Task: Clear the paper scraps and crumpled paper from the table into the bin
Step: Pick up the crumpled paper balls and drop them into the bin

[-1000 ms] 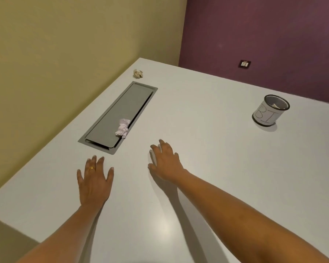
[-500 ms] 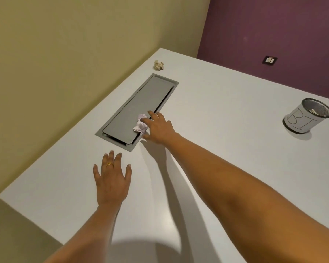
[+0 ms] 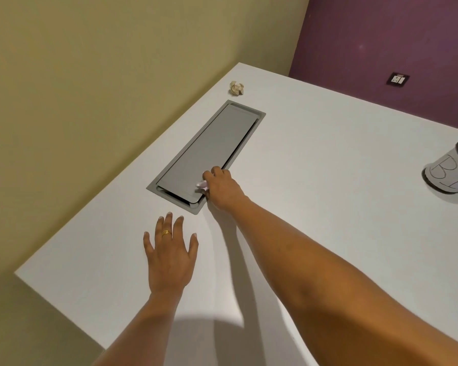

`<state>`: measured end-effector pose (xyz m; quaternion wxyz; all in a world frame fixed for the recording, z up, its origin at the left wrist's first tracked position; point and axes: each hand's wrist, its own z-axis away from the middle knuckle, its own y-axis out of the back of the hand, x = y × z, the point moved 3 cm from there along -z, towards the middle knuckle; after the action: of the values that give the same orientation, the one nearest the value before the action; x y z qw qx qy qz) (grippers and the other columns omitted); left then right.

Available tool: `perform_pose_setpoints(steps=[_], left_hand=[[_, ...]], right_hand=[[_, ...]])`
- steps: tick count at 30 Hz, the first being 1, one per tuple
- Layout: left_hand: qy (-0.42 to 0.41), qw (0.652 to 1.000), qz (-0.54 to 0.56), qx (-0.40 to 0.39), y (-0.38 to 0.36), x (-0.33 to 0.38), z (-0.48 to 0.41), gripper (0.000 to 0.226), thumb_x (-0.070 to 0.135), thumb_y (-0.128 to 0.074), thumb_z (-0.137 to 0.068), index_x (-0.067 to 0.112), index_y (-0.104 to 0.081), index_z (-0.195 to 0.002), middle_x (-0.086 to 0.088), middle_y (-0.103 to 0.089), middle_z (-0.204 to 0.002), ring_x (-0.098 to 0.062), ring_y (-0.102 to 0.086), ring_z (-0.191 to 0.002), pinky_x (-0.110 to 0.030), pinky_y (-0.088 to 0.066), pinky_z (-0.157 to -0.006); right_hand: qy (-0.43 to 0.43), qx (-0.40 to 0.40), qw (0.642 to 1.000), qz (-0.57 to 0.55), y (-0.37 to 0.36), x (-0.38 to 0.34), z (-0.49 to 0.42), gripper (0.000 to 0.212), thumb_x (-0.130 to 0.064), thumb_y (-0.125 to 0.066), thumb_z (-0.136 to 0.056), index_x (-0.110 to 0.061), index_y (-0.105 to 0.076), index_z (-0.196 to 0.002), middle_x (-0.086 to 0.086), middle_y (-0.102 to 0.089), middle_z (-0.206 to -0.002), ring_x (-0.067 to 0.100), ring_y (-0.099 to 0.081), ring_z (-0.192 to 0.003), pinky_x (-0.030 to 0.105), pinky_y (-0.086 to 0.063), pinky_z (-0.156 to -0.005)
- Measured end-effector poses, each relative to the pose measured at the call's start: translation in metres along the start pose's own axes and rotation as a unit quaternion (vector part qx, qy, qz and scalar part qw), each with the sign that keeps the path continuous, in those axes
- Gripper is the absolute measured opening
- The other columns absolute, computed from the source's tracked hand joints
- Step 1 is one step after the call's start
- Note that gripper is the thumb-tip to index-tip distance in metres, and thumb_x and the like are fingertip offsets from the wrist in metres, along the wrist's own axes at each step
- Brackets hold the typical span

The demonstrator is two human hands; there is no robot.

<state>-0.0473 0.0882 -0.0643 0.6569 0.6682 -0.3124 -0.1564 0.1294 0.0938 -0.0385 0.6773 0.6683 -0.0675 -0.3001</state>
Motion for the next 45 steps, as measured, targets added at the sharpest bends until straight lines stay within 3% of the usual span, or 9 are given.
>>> perform_pose_setpoints(steps=[10, 16, 20, 26, 30, 33, 37, 43, 45], left_hand=[[0.000, 1.000, 0.000, -0.014, -0.006, -0.003, 0.000, 0.050, 0.038, -0.047, -0.090, 0.012, -0.045, -0.133, -0.014, -0.043, -0.144, -0.030, -0.036, -0.136, -0.055, -0.027, -0.109], [-0.007, 1.000, -0.011, -0.001, -0.006, -0.003, 0.001, 0.050, 0.039, -0.042, -0.092, 0.010, -0.045, -0.132, -0.015, -0.044, -0.143, -0.031, -0.037, -0.135, -0.056, -0.029, -0.107], [-0.012, 1.000, -0.010, 0.009, -0.004, -0.001, 0.003, 0.049, 0.038, -0.041, -0.092, 0.009, -0.046, -0.130, -0.017, -0.045, -0.141, -0.032, -0.039, -0.134, -0.056, -0.030, -0.106], [-0.013, 1.000, 0.011, 0.000, -0.006, -0.001, 0.002, 0.049, 0.035, -0.046, -0.091, 0.008, -0.044, -0.131, -0.018, -0.043, -0.142, -0.033, -0.034, -0.136, -0.058, -0.026, -0.107], [-0.009, 1.000, 0.016, -0.006, -0.006, 0.000, 0.002, 0.048, 0.035, -0.044, -0.092, 0.007, -0.044, -0.131, -0.018, -0.042, -0.142, -0.033, -0.033, -0.136, -0.059, -0.024, -0.108], [-0.049, 0.998, 0.034, 0.035, -0.004, 0.003, 0.005, 0.032, 0.025, -0.047, -0.093, 0.009, -0.054, -0.120, -0.014, -0.055, -0.131, -0.029, -0.046, -0.128, -0.061, -0.026, -0.104], [-0.108, 0.987, 0.069, 0.095, 0.001, 0.024, 0.010, 0.017, 0.013, -0.046, -0.094, 0.013, -0.062, -0.100, -0.006, -0.065, -0.111, -0.026, -0.059, -0.110, -0.058, -0.028, -0.102], [-0.156, 0.979, 0.119, 0.058, 0.005, 0.088, 0.011, 0.014, 0.008, -0.052, -0.090, 0.013, -0.063, -0.082, -0.004, -0.068, -0.087, -0.027, -0.062, -0.092, -0.053, -0.027, -0.102], [-0.183, 0.976, 0.114, 0.032, 0.002, 0.109, 0.011, 0.015, 0.011, -0.052, -0.090, 0.013, -0.064, -0.083, -0.003, -0.068, -0.089, -0.026, -0.061, -0.093, -0.050, -0.027, -0.103]], right_hand=[[0.010, 0.052, 0.992, -0.114, 0.007, -0.018, 0.027, 0.024, -0.008, -0.046, -0.092, -0.002, -0.049, -0.115, 0.022, -0.053, -0.109, 0.037, -0.054, -0.093, 0.034, -0.037, -0.070], [-0.014, -0.014, 0.971, -0.237, 0.002, -0.010, 0.055, 0.024, 0.005, -0.043, -0.087, -0.004, -0.059, -0.103, 0.017, -0.062, -0.103, 0.032, -0.056, -0.092, 0.034, -0.043, -0.076], [-0.056, -0.018, 0.968, -0.244, 0.004, 0.004, 0.080, 0.022, 0.007, -0.041, -0.082, 0.001, -0.062, -0.086, 0.016, -0.053, -0.089, 0.024, -0.044, -0.082, 0.027, -0.032, -0.071], [-0.117, -0.007, 0.958, -0.261, 0.002, 0.026, 0.118, 0.014, -0.011, -0.044, -0.085, -0.004, -0.043, -0.073, 0.015, -0.052, -0.079, 0.026, -0.042, -0.073, 0.029, -0.032, -0.065], [-0.152, 0.021, 0.960, -0.234, 0.009, 0.040, 0.141, 0.045, -0.040, -0.044, -0.091, -0.010, -0.038, -0.059, 0.010, -0.054, -0.071, 0.028, -0.047, -0.070, 0.031, -0.037, -0.065], [-0.179, 0.032, 0.963, -0.201, 0.015, 0.053, 0.157, 0.055, -0.039, -0.029, -0.100, -0.016, -0.026, -0.050, 0.004, -0.040, -0.055, 0.028, -0.042, -0.066, 0.031, -0.032, -0.064], [-0.193, 0.074, 0.968, -0.142, 0.028, 0.070, 0.177, 0.050, -0.021, -0.031, -0.101, -0.019, -0.013, -0.054, 0.002, -0.023, -0.052, 0.026, -0.032, -0.066, 0.031, -0.027, -0.063], [-0.273, 0.083, 0.929, -0.235, 0.037, 0.109, 0.203, 0.013, -0.011, -0.029, -0.094, -0.015, -0.037, -0.085, 0.001, -0.044, -0.073, 0.026, -0.037, -0.072, 0.027, -0.028, -0.054], [-0.289, 0.093, 0.913, -0.272, 0.042, 0.119, 0.214, 0.017, -0.015, -0.024, -0.094, -0.016, -0.039, -0.103, 0.003, -0.053, -0.081, 0.027, -0.045, -0.077, 0.031, -0.034, -0.062]])
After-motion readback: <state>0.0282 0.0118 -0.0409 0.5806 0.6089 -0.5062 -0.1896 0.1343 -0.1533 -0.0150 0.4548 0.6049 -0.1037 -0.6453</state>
